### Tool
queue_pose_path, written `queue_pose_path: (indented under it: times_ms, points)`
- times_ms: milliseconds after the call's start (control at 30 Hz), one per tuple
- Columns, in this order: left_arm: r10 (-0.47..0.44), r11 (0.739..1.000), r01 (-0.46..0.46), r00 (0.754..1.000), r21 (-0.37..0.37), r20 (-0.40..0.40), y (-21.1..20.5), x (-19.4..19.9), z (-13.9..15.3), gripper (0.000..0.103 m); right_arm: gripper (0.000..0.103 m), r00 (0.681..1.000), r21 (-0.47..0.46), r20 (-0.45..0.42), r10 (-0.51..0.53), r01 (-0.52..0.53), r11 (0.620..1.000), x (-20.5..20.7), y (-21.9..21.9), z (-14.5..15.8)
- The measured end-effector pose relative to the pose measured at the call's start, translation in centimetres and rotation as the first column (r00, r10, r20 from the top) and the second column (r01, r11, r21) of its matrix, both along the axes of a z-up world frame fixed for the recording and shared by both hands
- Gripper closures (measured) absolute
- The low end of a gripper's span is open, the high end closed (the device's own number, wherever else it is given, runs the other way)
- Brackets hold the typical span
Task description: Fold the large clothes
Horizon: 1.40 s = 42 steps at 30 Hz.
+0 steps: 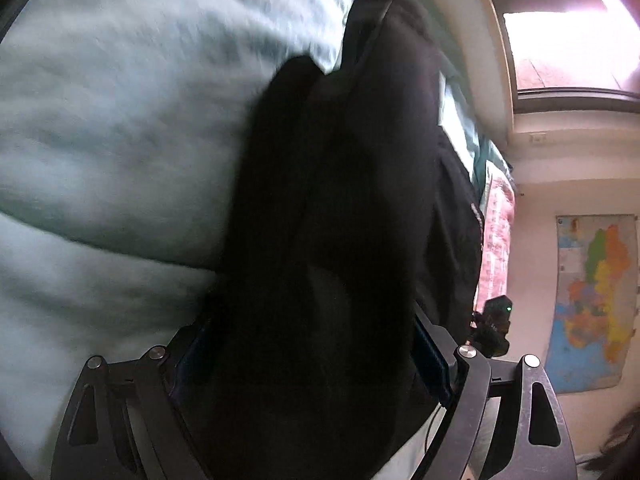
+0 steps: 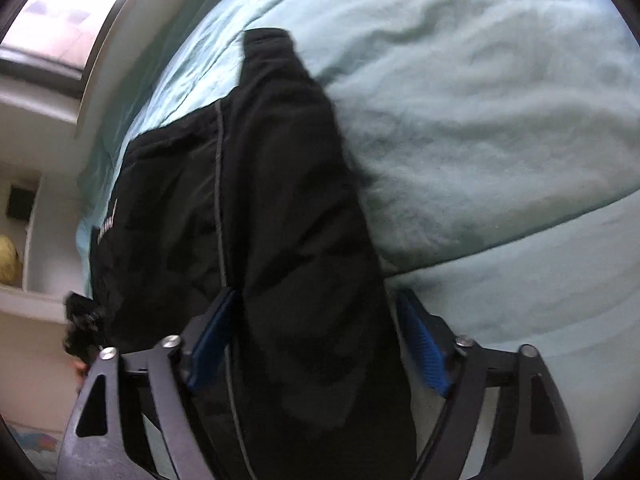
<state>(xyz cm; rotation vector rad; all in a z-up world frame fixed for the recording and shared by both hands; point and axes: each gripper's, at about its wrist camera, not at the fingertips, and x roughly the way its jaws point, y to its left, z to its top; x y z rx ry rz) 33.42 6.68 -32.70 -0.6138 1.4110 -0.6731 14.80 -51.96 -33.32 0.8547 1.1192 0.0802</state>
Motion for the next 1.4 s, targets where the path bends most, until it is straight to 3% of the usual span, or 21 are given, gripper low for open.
queue_pose_path:
  times_ms: [100,133,200,333,433,500,567,700,867,1033,1200,1400]
  points:
    - [-0.004,1.000,0.004,1.000,-0.021,0.023,-0.9,0.1,0.2,0.024,0.018,1.000,0.074,0.020,-0.007,0.005,0.997,0.2,-0.2,-0.9]
    - [-0.017,1.000,0.018,0.999,-0.015,0.041,-1.2,-0.1,0.6,0.031,0.033,0.999,0.090,0.036,0.005,-0.008,0.996,0.0,-0.1,-0.7]
    - [-0.036,0.999,0.038,0.997,-0.032,0.066,-1.1,-0.6,1.4,0.041,0.042,0.995,0.135,0.083,0.056,-0.067,0.989,-0.3,0.5,-0.3]
    - [-0.022,0.999,0.024,0.999,-0.046,0.032,-1.2,-0.2,0.4,0.039,0.038,0.993,0.133,0.082,0.081,-0.092,0.987,-0.2,0.7,-0.7]
    - [0.026,0.998,-0.027,1.000,-0.065,-0.010,-1.6,0.3,-0.6,0.037,0.036,0.997,0.260,0.063,0.043,-0.058,0.964,0.9,0.5,-3.0]
    - [0.027,0.999,-0.026,0.999,-0.022,0.040,-2.2,-0.4,0.6,0.042,0.039,0.996,0.254,0.077,0.036,-0.054,0.966,1.0,0.8,-2.7]
    - [0.028,1.000,-0.028,0.995,0.003,0.095,-2.6,-1.5,2.3,0.057,0.048,0.992,0.205,0.112,0.050,-0.073,0.976,0.6,1.6,-1.2]
    - [0.040,0.999,-0.039,0.980,-0.013,0.193,-3.7,-5.1,6.7,0.061,0.062,0.974,0.171,0.217,0.061,-0.100,0.980,-1.7,2.7,3.1]
    - [0.011,0.999,0.003,0.956,-0.046,0.292,-5.6,-11.6,12.7,0.061,0.063,0.948,0.134,0.304,0.099,-0.145,0.980,-5.3,5.9,8.5]
    - [-0.016,0.998,0.034,0.937,-0.043,0.348,-4.9,-18.6,16.7,0.061,0.063,0.920,0.112,0.370,0.128,-0.181,0.977,-10.4,8.6,13.1]
    - [-0.015,0.996,0.045,0.939,-0.078,0.345,-1.9,-24.9,17.5,0.061,0.063,0.909,0.104,0.400,0.119,-0.174,0.979,-14.9,9.1,14.8]
    - [-0.030,0.997,0.048,0.964,-0.063,0.265,0.0,-29.3,15.1,0.061,0.063,0.936,0.107,0.327,0.128,-0.171,0.979,-19.1,10.3,12.5]
